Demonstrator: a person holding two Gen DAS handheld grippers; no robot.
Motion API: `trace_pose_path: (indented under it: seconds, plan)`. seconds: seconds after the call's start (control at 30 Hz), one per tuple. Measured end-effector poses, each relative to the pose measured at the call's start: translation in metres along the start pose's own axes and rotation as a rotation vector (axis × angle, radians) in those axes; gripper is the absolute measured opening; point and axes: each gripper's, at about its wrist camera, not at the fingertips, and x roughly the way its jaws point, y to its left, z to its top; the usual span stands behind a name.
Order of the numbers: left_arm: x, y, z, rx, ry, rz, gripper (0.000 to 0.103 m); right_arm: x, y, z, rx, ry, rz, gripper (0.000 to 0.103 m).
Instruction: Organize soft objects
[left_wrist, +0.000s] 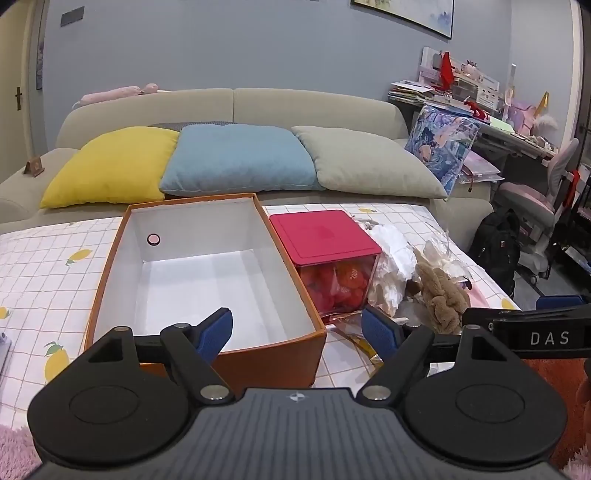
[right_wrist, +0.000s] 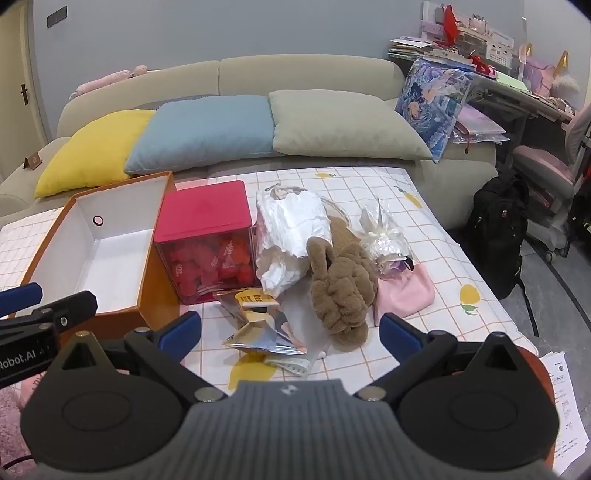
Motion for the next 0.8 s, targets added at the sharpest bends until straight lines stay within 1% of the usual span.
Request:
trace_pose_path:
  seconds: [0.4, 0.8]
  plan:
    - [0.0020, 0.0010, -0.0013, -0.010, 0.020, 0.004, 0.092, 0.0011, 0.0001, 0.0000, -0.004, 0.017, -0.013, 0.100]
    - [0.0043, 0.0020, -0.0013, -0.008, 0.031, 0.002, 0.091, 0.0020, 0.0017, 0.0000, -0.009, 0.016, -0.015, 0.100]
